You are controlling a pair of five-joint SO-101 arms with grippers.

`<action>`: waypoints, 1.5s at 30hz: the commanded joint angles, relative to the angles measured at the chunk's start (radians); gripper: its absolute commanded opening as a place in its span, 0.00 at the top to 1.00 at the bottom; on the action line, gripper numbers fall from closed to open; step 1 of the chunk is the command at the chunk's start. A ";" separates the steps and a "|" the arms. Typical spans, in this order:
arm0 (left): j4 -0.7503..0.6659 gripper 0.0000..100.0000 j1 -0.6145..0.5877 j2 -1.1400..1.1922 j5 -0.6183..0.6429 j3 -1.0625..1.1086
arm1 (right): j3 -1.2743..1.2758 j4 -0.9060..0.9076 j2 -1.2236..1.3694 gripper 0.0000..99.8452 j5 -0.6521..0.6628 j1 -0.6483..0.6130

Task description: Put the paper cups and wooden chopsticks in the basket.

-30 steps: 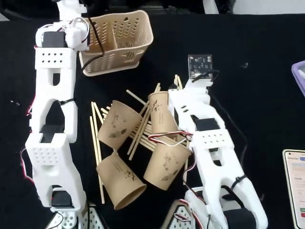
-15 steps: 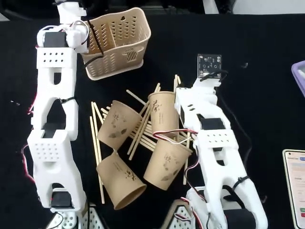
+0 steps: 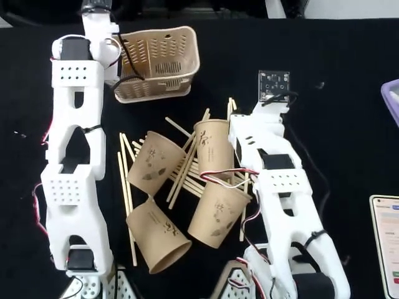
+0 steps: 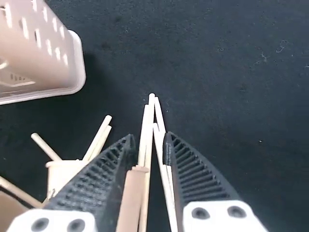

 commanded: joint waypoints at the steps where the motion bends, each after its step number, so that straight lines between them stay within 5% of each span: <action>1: 0.064 0.97 0.039 -0.015 0.002 -0.058 | -0.076 -0.021 -0.008 0.89 0.002 0.063; 10: 0.269 0.97 0.071 -0.020 -0.064 -0.097 | -0.111 -0.020 -0.008 0.89 -0.106 0.212; 28: 0.238 0.97 0.116 -0.391 -0.069 0.358 | -0.111 -0.021 -0.005 0.89 -0.110 0.212; 38: 0.244 0.97 0.056 -0.408 0.057 0.374 | -0.111 -0.021 -0.002 0.89 -0.110 0.210; 45: 0.120 0.92 0.056 -0.399 0.058 0.381 | -0.110 -0.021 -0.002 0.89 -0.110 0.209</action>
